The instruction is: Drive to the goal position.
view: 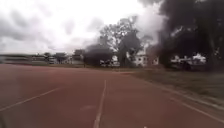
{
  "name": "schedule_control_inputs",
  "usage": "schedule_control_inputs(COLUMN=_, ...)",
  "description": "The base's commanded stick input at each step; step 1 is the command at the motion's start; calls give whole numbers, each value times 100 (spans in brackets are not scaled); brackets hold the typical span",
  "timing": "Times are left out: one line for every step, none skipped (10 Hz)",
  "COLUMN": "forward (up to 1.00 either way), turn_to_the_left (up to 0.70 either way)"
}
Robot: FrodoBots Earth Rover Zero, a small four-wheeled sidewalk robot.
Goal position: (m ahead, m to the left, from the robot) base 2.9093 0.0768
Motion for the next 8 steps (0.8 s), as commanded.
schedule_control_inputs(forward=70, turn_to_the_left=0)
schedule_control_inputs(forward=70, turn_to_the_left=0)
schedule_control_inputs(forward=70, turn_to_the_left=0)
schedule_control_inputs(forward=70, turn_to_the_left=0)
schedule_control_inputs(forward=70, turn_to_the_left=0)
schedule_control_inputs(forward=70, turn_to_the_left=0)
schedule_control_inputs(forward=70, turn_to_the_left=0)
schedule_control_inputs(forward=70, turn_to_the_left=0)
